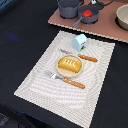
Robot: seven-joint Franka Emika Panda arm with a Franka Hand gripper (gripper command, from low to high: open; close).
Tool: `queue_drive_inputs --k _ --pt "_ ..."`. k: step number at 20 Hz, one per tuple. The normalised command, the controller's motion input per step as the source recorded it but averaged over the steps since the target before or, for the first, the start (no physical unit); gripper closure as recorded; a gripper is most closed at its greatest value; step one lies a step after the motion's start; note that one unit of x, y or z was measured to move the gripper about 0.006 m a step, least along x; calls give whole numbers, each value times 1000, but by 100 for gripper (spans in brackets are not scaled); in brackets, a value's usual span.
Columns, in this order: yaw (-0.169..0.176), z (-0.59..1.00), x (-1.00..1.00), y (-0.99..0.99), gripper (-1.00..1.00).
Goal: Interact with the objects in diverse but meaningful ways.
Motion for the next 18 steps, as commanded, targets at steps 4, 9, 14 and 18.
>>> queue_drive_inputs --k 4,9,14,18 --pt "-13 -209 -409 -185 100" --pt "-10 -264 -493 -133 100" --pt "-16 -289 -579 -145 100" --pt "-27 -310 -686 -231 100"
